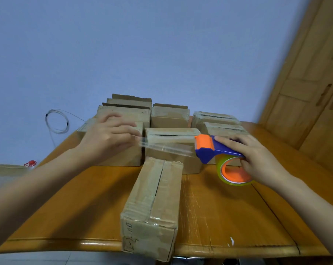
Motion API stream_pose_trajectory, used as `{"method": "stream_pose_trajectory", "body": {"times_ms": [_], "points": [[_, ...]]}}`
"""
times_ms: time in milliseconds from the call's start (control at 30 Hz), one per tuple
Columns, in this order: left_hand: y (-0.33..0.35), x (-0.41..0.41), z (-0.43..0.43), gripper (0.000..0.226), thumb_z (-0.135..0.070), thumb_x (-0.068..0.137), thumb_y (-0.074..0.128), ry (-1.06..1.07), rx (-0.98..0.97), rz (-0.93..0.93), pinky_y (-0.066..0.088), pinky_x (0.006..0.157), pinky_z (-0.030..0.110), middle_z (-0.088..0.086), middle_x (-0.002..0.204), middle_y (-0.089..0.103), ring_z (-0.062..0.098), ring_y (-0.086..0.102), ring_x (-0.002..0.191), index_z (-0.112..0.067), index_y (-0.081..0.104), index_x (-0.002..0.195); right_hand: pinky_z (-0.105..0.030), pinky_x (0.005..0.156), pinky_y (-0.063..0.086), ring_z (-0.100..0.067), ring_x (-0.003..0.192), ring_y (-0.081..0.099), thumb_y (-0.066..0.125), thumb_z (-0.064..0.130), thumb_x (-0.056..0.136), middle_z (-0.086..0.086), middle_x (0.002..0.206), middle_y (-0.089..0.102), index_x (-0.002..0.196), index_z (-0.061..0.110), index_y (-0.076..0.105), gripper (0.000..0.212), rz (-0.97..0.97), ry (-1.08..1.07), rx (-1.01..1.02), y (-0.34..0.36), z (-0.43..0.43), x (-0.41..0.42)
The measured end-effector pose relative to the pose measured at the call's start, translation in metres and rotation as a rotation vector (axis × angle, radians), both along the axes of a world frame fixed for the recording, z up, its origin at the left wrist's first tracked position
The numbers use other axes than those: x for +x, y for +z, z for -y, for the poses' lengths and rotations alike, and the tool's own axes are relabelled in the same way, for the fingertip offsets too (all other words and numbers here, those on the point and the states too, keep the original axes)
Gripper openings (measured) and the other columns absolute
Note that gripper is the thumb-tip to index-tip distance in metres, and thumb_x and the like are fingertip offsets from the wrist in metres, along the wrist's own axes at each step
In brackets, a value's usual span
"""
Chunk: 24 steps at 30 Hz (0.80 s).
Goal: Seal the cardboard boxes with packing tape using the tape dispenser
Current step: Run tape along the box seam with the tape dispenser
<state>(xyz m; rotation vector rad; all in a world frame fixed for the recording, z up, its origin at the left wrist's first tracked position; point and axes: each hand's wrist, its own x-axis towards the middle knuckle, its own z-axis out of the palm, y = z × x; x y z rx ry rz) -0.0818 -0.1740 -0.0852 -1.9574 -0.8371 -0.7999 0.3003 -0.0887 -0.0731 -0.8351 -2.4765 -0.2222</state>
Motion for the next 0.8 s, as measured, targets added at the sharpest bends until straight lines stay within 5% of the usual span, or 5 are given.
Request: {"method": "stream_pose_trajectory", "body": {"times_ms": [100, 800], "points": [[-0.006, 0.002, -0.004, 0.025, -0.022, 0.096, 0.057, -0.005, 0.013, -0.017, 0.042, 0.095, 0.037, 0.0, 0.098, 0.075, 0.017, 0.068, 0.099, -0.013, 0.077, 0.084, -0.042, 0.079, 0.045, -0.032, 0.105, 0.052, 0.067, -0.014, 0.073, -0.011, 0.116, 0.059, 0.14, 0.029, 0.045, 0.082, 0.023, -0.009, 0.07, -0.004, -0.003, 0.001], [-0.045, -0.007, -0.026, 0.015, -0.011, 0.089, 0.064, 0.028, -0.047, -0.214, 0.045, 0.1, 0.038, 0.004, 0.111, 0.072, 0.022, 0.066, 0.109, -0.015, 0.077, 0.095, -0.04, 0.067, 0.048, -0.031, 0.09, 0.059, 0.083, -0.003, 0.062, -0.013, 0.108, 0.062, 0.136, 0.024, 0.052, 0.084, 0.099, -0.099, 0.291, -0.034, -0.01, 0.003]]}}
